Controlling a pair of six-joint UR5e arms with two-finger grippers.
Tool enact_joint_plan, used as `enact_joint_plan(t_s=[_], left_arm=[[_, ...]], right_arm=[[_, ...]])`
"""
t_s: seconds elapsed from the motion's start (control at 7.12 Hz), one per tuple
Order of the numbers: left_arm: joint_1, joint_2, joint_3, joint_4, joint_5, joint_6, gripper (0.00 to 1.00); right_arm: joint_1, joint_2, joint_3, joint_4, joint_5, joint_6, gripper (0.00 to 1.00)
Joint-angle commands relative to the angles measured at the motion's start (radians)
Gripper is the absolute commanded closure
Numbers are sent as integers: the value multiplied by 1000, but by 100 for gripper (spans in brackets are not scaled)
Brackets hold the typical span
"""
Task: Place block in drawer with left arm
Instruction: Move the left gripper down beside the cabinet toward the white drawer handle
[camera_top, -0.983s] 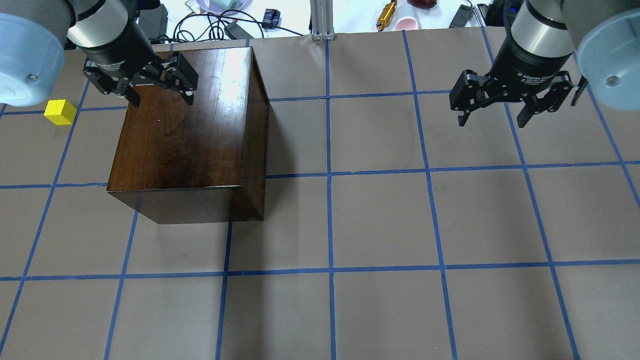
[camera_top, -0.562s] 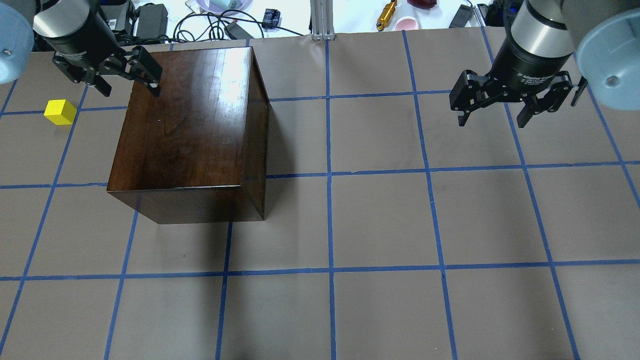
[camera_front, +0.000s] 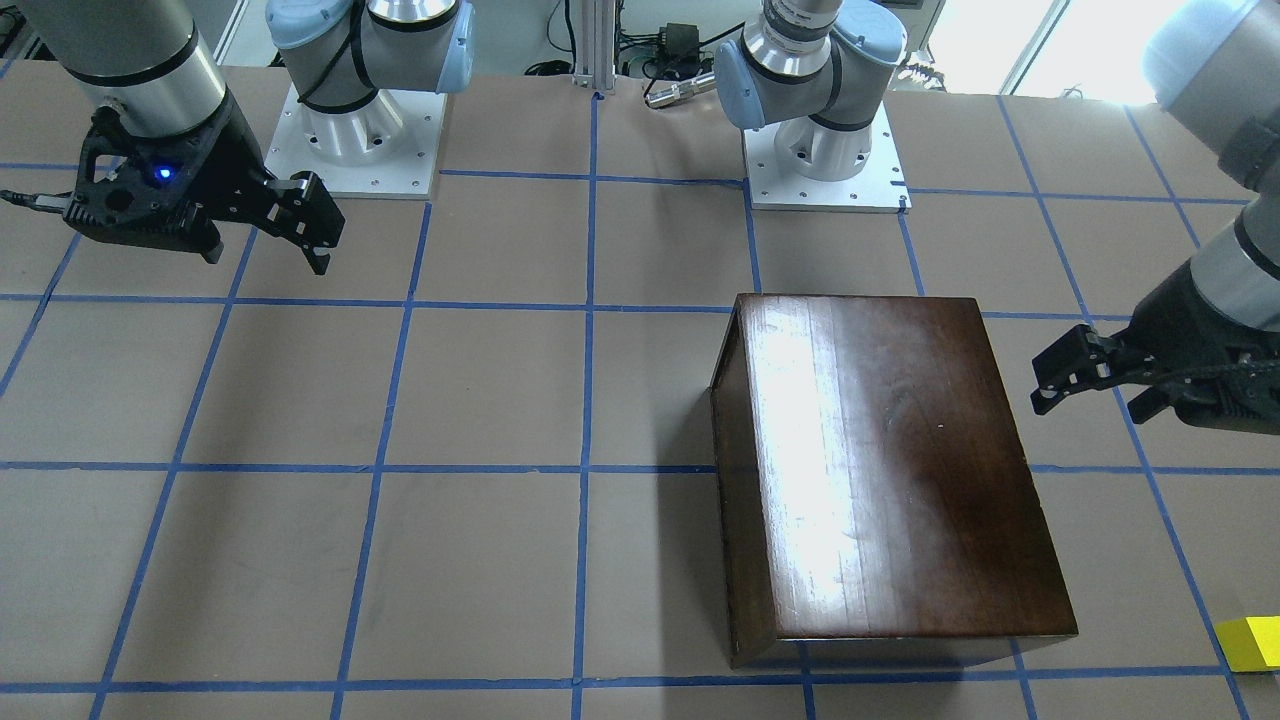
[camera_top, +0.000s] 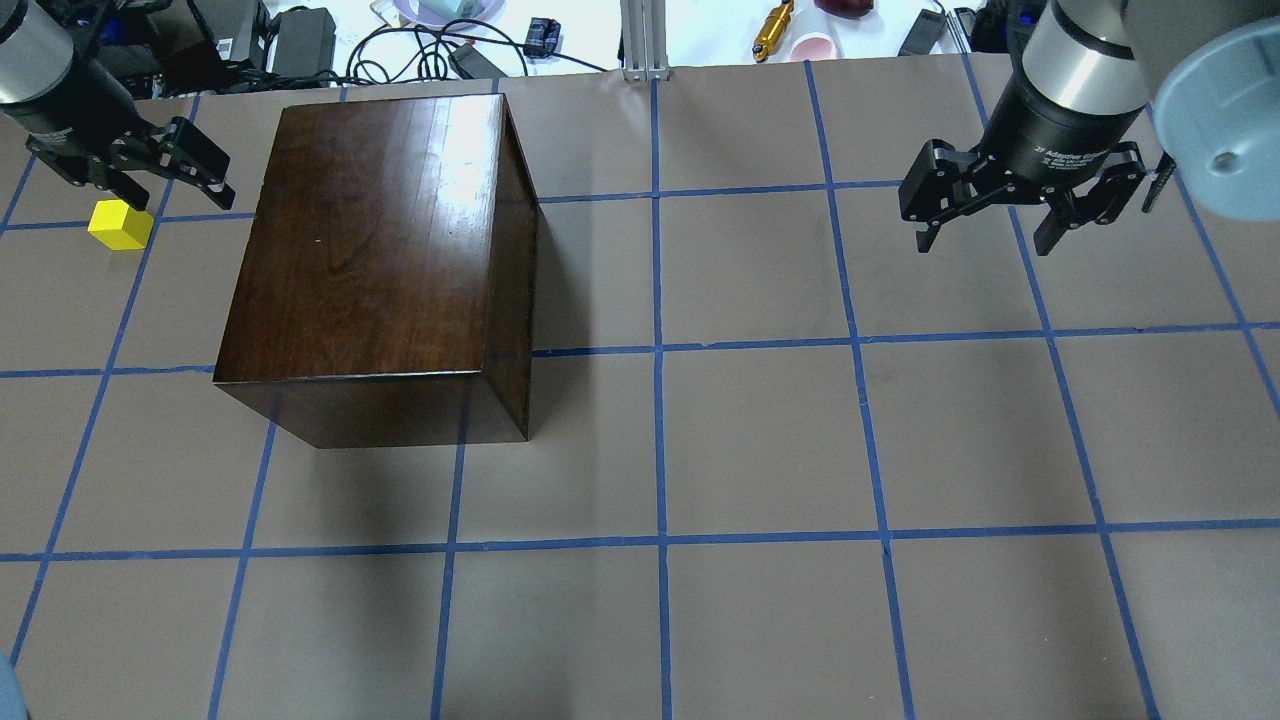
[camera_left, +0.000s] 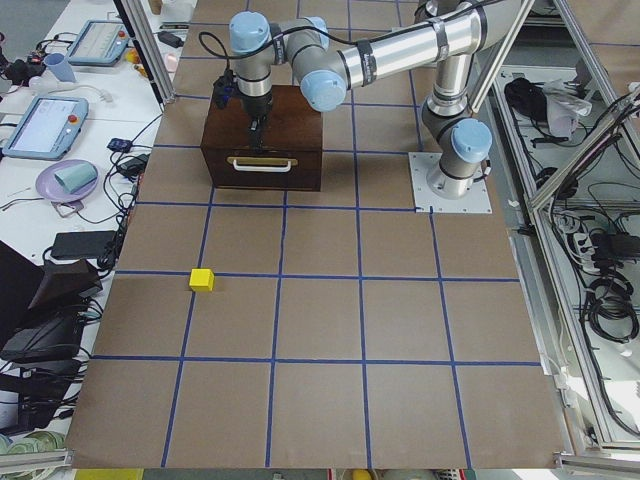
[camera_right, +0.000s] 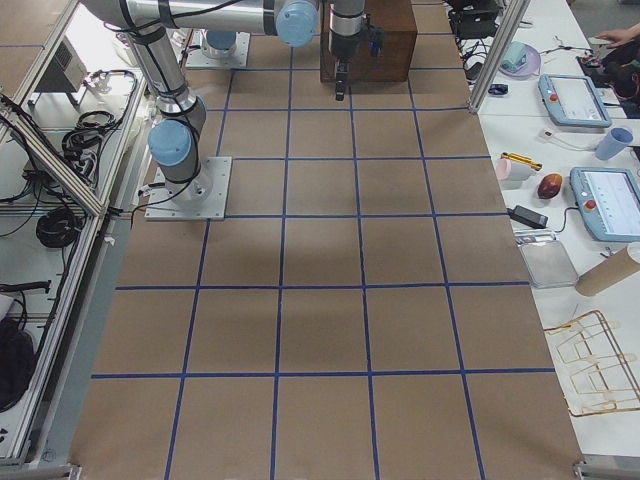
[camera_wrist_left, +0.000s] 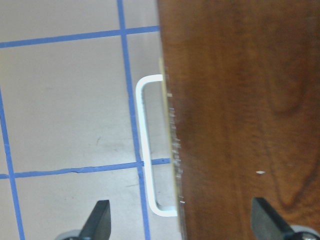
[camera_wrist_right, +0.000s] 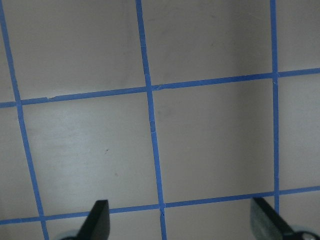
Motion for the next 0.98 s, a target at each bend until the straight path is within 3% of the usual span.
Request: enact_joint_plan(t_s=[0.0, 0.42, 0.84], left_arm=[[65, -44, -7, 1, -35, 137, 0], [114, -120, -21, 6, -179, 183, 0], [131, -154, -65, 6, -222, 172, 0]], right_arm=[[0, 0, 1, 0, 0, 0, 0], [0, 0, 0, 0, 0, 0, 0], [0, 0, 0, 0, 0, 0, 0]])
